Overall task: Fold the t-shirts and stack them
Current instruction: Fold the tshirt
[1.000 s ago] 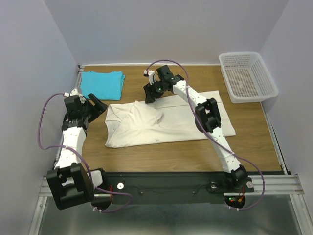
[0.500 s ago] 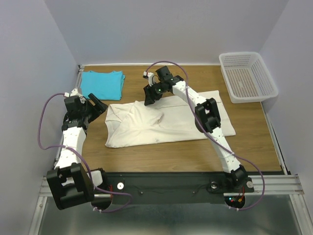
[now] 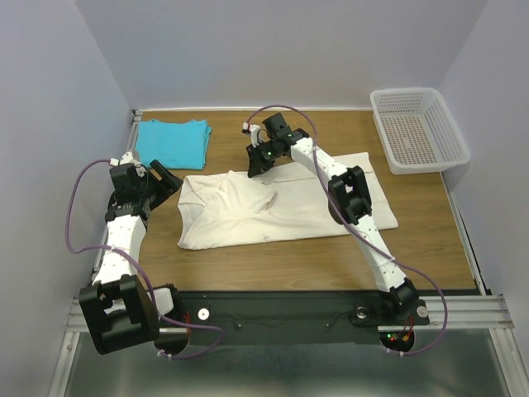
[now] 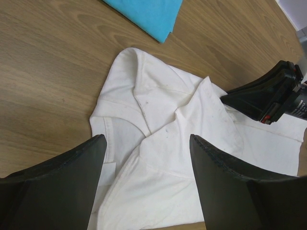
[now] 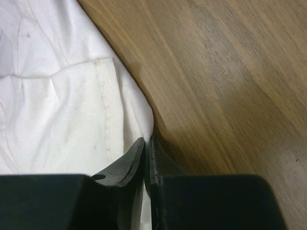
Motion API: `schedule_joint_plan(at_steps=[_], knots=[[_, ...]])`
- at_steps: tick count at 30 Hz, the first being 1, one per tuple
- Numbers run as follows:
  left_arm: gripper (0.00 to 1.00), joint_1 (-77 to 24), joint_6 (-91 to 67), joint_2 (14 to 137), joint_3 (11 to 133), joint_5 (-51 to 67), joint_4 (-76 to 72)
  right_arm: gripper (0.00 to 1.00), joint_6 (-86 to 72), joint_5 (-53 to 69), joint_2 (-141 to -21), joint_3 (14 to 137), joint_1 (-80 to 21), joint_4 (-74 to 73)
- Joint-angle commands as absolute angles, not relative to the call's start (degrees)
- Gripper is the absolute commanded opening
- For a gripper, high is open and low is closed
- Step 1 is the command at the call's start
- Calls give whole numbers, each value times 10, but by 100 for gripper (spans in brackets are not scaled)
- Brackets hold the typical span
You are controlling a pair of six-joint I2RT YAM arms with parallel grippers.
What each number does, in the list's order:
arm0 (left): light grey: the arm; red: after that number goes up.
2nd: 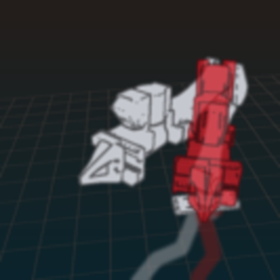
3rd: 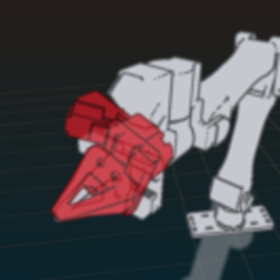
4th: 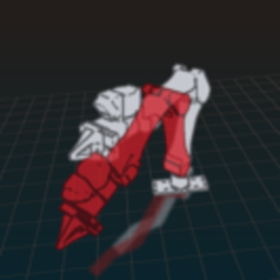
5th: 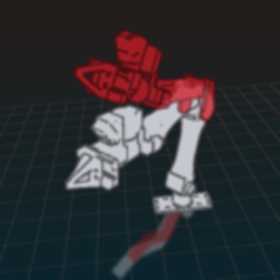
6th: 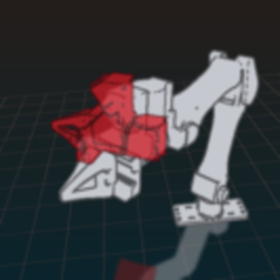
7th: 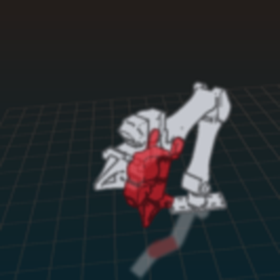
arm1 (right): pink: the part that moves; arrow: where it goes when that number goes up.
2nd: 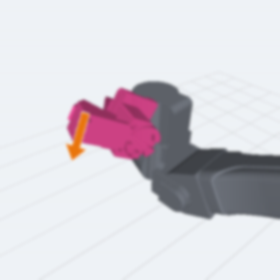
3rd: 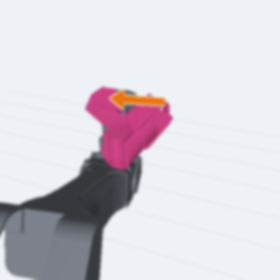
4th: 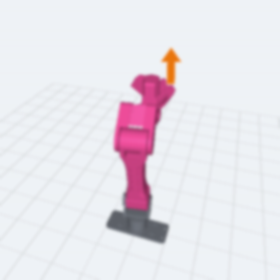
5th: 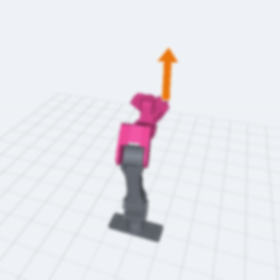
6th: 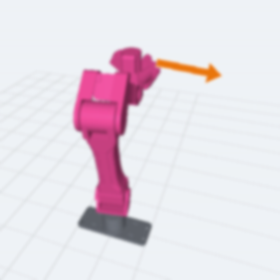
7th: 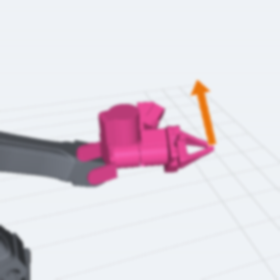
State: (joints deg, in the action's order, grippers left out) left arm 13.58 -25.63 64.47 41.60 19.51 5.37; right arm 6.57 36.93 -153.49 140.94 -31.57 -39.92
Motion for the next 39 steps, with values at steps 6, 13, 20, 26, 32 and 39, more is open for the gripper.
schedule_joint_plan(at_steps=[6,13,20,26,32,39], knots=[[81,135,-246,652,413,207,30,5,47,370,-1500,1373,-290,-372],[81,136,-244,656,413,209,29,1,37,370,-1473,1334,-257,-349],[81,136,-241,654,411,211,30,0,35,362,-1441,1295,-213,-333],[81,136,-241,657,408,218,29,1,30,333,-1407,1228,-179,-308],[80,135,-241,664,409,231,25,1,-23,260,-1388,1197,-149,-252],[80,136,-236,667,412,243,26,1,-73,220,-1431,1266,-148,-214]])
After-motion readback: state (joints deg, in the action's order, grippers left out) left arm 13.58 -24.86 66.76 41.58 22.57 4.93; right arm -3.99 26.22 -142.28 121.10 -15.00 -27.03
